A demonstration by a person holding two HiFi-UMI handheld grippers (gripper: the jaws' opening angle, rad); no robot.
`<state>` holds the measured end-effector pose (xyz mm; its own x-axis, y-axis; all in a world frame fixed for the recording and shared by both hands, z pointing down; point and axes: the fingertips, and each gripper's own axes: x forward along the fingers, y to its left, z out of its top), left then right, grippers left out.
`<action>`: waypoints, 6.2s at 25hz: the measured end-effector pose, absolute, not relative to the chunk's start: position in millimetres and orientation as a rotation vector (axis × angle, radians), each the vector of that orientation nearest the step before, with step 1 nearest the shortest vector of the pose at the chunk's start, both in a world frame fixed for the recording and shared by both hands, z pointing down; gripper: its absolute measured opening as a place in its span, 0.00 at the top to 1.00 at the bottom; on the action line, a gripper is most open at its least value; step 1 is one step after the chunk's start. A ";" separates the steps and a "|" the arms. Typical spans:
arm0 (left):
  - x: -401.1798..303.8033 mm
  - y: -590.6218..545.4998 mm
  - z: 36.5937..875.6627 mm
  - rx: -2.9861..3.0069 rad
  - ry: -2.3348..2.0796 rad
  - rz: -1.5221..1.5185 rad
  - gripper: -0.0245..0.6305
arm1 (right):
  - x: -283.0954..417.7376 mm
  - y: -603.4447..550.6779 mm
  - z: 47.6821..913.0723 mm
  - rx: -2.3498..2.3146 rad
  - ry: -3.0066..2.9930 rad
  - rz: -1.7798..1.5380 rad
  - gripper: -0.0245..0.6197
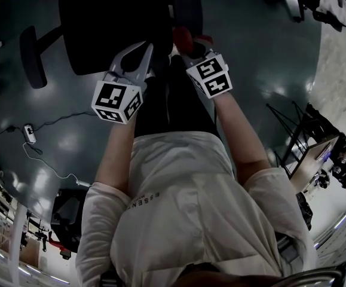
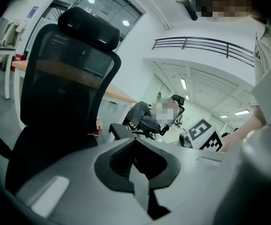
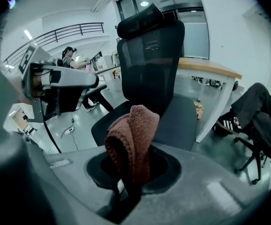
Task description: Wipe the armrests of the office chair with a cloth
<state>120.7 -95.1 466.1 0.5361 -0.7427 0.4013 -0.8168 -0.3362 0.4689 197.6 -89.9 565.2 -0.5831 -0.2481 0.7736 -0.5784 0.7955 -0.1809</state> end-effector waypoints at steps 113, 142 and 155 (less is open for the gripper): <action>71.4 -19.4 484.8 2.233 -0.930 0.217 0.94 | 183.3 -39.4 579.8 1.046 -2.105 0.970 0.89; 17.2 -110.1 510.8 1.853 -1.309 0.019 0.94 | 100.2 -298.8 576.8 0.556 -2.150 0.389 0.89; 13.3 -104.7 501.1 1.965 -1.239 0.081 0.94 | 128.1 -246.6 567.1 0.656 -2.168 0.484 0.89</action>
<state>13.3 -104.7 501.1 0.5195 -0.7333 0.4386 -0.7844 -0.2057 0.5852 128.1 -246.6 567.1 -0.5440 -0.2910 0.7870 -0.5983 0.7922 -0.1207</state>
